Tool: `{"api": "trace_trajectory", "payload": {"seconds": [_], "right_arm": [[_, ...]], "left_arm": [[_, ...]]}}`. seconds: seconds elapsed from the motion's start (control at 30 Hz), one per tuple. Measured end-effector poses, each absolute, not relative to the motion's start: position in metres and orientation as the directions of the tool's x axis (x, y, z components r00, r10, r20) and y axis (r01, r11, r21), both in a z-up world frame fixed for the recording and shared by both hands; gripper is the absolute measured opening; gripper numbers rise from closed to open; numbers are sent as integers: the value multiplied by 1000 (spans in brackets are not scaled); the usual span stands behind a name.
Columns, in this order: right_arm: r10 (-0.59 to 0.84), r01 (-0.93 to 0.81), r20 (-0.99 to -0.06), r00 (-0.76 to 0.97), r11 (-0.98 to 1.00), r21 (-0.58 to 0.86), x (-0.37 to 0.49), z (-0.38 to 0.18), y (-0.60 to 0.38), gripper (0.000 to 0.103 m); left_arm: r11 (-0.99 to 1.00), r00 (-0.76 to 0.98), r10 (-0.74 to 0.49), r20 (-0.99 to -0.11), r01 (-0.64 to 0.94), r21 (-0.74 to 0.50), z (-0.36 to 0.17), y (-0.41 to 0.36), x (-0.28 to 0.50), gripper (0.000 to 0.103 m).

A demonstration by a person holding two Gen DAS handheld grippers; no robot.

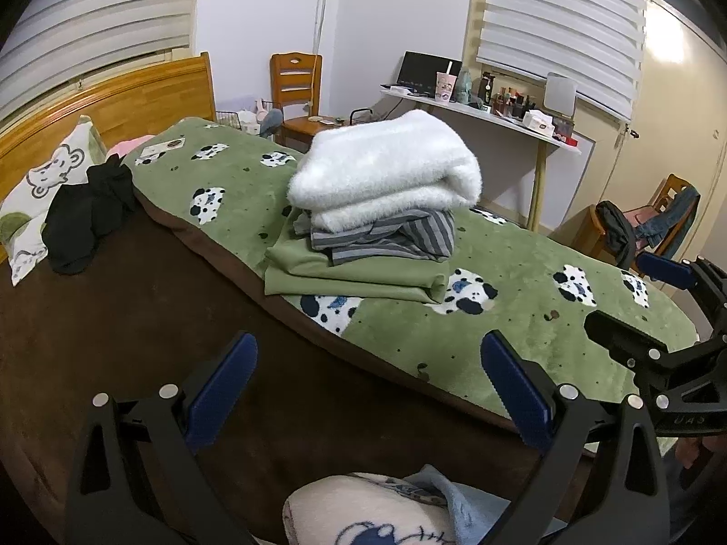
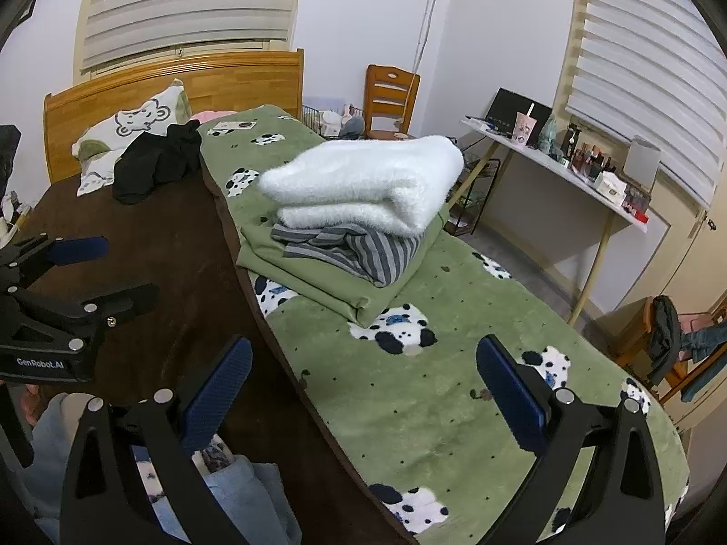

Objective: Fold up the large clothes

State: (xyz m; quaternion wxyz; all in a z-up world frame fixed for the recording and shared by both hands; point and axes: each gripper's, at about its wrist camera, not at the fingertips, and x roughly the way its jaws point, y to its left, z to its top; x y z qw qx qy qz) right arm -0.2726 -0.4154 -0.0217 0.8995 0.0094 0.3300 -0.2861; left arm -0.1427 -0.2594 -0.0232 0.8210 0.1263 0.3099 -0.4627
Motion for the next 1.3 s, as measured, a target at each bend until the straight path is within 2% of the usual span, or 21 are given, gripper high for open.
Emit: {"api": "trace_trajectory", "payload": {"seconds": [1.3], "right_arm": [[-518,540,-612,598,824,-171,-279,-30,-428,98]], "left_arm": [[524,360,-682,-636,848,-83,-29,-285,-154,96]]}}
